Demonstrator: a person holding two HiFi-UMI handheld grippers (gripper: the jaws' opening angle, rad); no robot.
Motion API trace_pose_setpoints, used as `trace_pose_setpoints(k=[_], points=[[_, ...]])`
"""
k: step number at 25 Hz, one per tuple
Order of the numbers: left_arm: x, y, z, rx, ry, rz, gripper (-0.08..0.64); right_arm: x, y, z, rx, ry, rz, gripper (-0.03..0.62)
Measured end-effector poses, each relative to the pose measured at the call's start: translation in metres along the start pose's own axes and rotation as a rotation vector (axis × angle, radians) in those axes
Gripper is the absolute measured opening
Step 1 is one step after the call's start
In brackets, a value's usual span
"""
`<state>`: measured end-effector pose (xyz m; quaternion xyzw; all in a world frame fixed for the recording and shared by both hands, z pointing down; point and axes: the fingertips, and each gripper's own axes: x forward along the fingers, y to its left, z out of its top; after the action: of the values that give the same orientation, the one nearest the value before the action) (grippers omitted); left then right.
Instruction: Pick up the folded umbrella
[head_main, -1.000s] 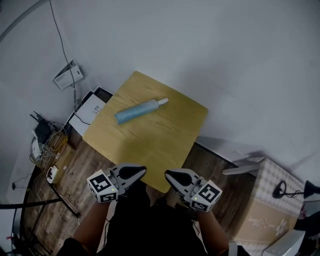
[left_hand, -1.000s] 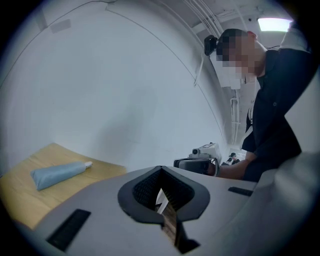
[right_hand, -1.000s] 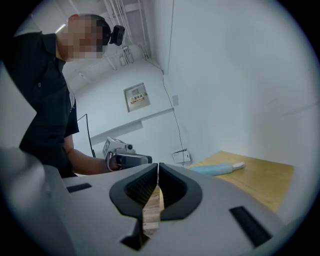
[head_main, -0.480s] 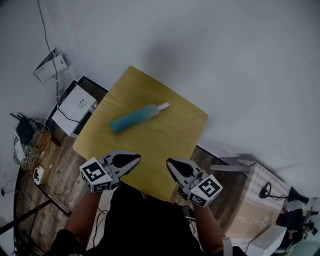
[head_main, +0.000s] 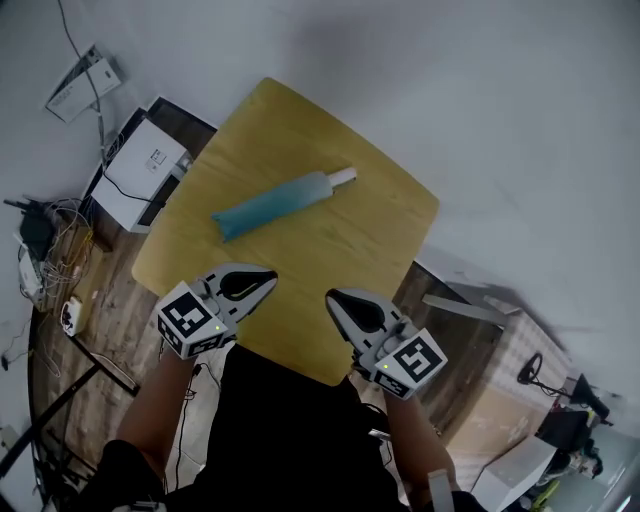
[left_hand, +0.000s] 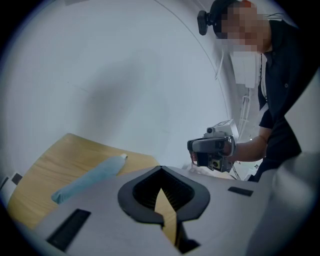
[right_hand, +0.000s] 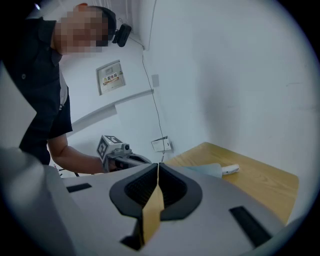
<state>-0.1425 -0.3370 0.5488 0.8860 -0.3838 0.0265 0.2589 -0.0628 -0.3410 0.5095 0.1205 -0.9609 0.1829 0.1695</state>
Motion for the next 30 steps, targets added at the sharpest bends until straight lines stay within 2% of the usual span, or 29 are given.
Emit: trace_pose_setpoints(k=[2, 6, 11, 15, 20, 26, 30], points=[[0.009, 0.013, -0.005, 0.016, 0.028, 0.039, 0.011, 0.002, -0.01, -0.01, 0.009, 0.007, 0.015, 0.021], [0.028, 0.038, -0.012, 0.123, 0.105, 0.13, 0.011, 0.006, -0.031, -0.037, 0.023, 0.01, 0.058, 0.021], [0.045, 0.062, -0.002, 0.218, 0.158, 0.184, 0.018, 0.025, -0.044, -0.046, 0.04, -0.035, 0.075, 0.021], [0.056, 0.093, -0.007, 0.296, 0.26, 0.248, 0.105, 0.039, -0.049, -0.047, 0.062, -0.079, 0.105, 0.021], [0.076, 0.126, -0.023, 0.406, 0.466, 0.289, 0.188, 0.049, -0.058, -0.059, 0.068, -0.079, 0.141, 0.021], [0.083, 0.147, -0.043, 0.468, 0.623, 0.285, 0.26, 0.056, -0.065, -0.071, 0.086, -0.064, 0.147, 0.021], [0.086, 0.155, -0.051, 0.506, 0.676, 0.301, 0.287, 0.055, -0.068, -0.08, 0.086, -0.061, 0.145, 0.021]])
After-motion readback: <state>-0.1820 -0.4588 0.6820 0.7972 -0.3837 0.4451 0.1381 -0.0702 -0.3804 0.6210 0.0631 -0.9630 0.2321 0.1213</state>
